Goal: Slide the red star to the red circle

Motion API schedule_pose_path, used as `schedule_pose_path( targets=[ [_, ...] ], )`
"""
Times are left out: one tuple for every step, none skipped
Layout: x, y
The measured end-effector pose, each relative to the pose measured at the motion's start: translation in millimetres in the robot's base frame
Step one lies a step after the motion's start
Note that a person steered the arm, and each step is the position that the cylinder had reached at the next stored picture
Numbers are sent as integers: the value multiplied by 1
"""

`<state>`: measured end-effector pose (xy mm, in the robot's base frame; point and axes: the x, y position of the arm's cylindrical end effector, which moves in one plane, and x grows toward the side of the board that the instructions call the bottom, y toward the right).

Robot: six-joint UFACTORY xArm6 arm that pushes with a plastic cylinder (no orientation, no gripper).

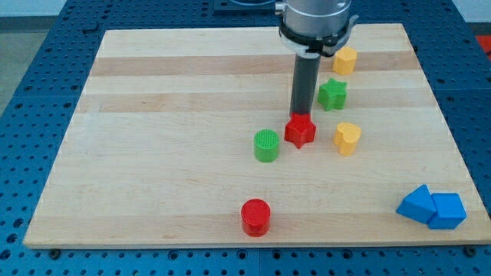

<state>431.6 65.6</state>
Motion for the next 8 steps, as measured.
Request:
schedule_pose_path(
  targets=[
    [25,-1],
    [53,-1],
    [80,-1],
    [106,-1],
    [111,8],
    [103,36],
    [119,54],
    [126,40]
  ],
)
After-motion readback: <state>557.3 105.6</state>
